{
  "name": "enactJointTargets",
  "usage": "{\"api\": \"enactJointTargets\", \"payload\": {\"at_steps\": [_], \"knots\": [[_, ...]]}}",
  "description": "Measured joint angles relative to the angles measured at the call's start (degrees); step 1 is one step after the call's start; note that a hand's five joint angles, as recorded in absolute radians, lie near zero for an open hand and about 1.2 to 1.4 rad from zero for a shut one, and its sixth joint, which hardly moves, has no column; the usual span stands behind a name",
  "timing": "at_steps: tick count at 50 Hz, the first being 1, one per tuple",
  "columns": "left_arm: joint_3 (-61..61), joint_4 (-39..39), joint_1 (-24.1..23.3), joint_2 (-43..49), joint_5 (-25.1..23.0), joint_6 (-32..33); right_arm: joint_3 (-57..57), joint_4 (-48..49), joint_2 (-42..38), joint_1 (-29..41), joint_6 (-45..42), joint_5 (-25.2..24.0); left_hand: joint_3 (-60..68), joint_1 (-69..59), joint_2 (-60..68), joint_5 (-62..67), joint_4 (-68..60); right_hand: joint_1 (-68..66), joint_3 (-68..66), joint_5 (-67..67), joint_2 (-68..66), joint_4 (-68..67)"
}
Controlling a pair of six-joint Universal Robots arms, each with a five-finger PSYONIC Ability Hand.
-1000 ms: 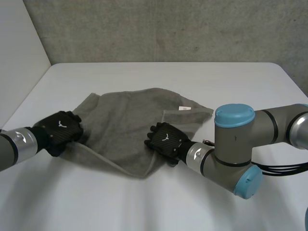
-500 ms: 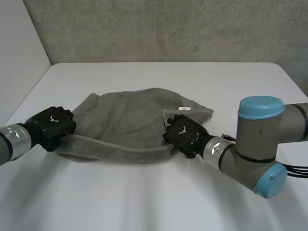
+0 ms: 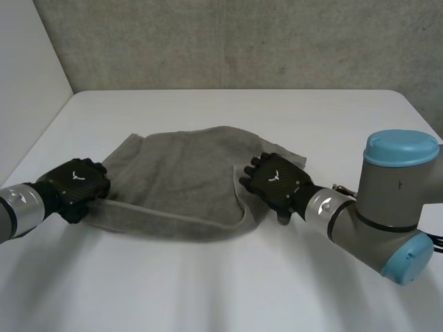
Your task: Fold the towel.
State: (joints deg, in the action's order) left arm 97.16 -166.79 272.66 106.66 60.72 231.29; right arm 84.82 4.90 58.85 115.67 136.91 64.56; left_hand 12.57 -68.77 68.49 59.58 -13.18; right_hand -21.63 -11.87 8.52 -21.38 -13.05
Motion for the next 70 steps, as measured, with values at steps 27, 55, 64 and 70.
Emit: {"api": "enactJointTargets", "payload": {"at_steps": [27,55,64,70], "knots": [[4.4,0.0,-0.1,-4.8,-2.1,-3.0,-11.5,-0.9,-12.0,4.1,-3.2,-2.6,0.0,0.2,-0.1,-0.6,0.0,-0.8,0.0,5.8,-0.7,0.0],[5.7,0.1,1.8,-5.0,-3.0,-2.9,-3.9,-7.2,-3.5,2.5,-10.2,-2.9,0.0,-0.9,0.8,0.7,0.0,-53.6,0.0,58.0,-53.7,0.0],[9.4,0.4,1.9,-8.3,-3.0,-3.4,3.6,-7.8,8.4,0.6,-5.2,-2.5,0.0,-5.7,4.7,5.9,0.0,-53.6,0.0,58.0,-53.7,0.0],[10.1,0.0,1.6,-12.0,-3.0,-8.5,5.4,-8.5,13.8,-0.8,1.2,-2.5,0.0,-5.7,4.7,5.9,0.0,-53.6,0.0,58.0,-53.7,0.0]]}}
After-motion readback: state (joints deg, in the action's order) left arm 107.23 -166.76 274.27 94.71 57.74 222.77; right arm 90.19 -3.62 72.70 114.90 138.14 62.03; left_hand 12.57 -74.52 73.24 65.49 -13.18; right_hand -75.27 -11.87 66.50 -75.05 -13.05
